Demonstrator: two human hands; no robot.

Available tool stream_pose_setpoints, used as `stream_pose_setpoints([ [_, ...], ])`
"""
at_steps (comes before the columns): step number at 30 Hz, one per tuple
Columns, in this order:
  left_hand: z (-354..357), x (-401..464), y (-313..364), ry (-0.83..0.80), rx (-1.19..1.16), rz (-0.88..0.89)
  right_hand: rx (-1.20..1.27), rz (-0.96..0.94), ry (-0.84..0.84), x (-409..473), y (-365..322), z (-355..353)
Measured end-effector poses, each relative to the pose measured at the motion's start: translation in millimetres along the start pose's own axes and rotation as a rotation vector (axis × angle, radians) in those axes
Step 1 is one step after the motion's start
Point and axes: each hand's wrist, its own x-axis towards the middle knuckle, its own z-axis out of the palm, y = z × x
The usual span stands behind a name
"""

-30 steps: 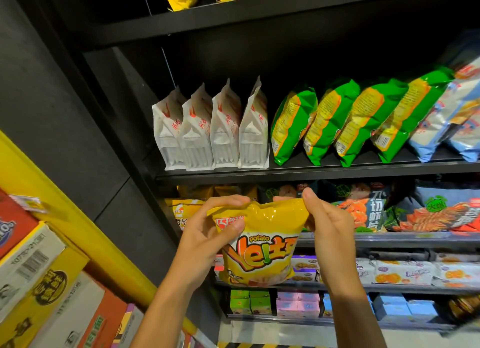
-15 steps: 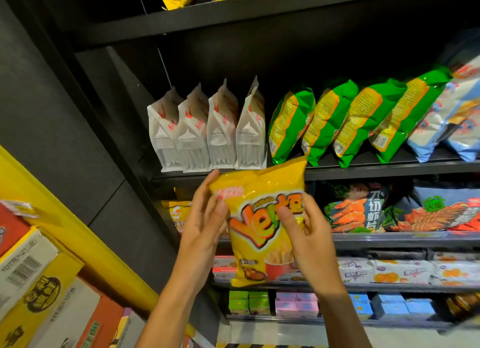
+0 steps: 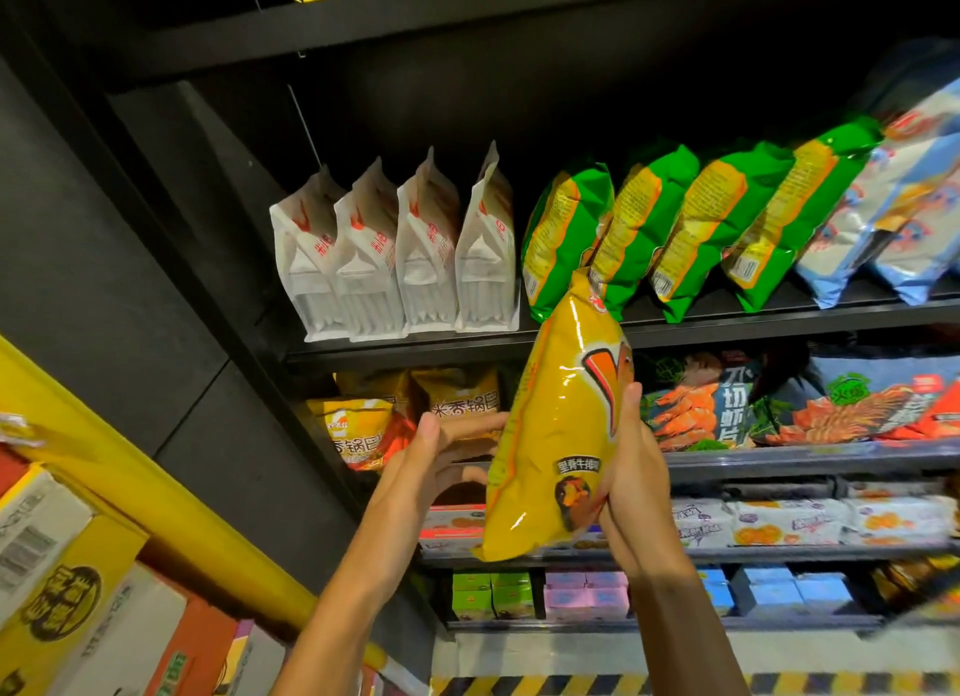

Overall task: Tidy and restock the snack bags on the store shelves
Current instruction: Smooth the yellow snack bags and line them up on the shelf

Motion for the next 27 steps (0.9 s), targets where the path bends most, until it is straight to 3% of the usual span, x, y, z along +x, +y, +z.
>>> stream_pose_setpoints([
  [5,-11,21,-12,0.061,0.134,-0.142,-0.126,-0.133,-0.037,-3,3,4],
  [9,6,8,-14,0.040,0.225,-0.034,-0.168,-0.263,-0.120,-8,-4,11],
  [12,10,7,-22,0.187,0.178,0.047,-0.220,-0.276,-0.275,-13,-12,13],
  [17,1,14,-31,0.449,-0.136,-0.069,-0.295,-0.314,-0.446,-17,-10,13],
  [23,-2,13,-32,0.518,-0.124,-0.118,-0.309,-0.328,-0.507,-17,-1,15],
  [27,3,8,-22,0.440,-0.014,-0.066,-0.298,-0.250,-0.544,-16,1,11],
])
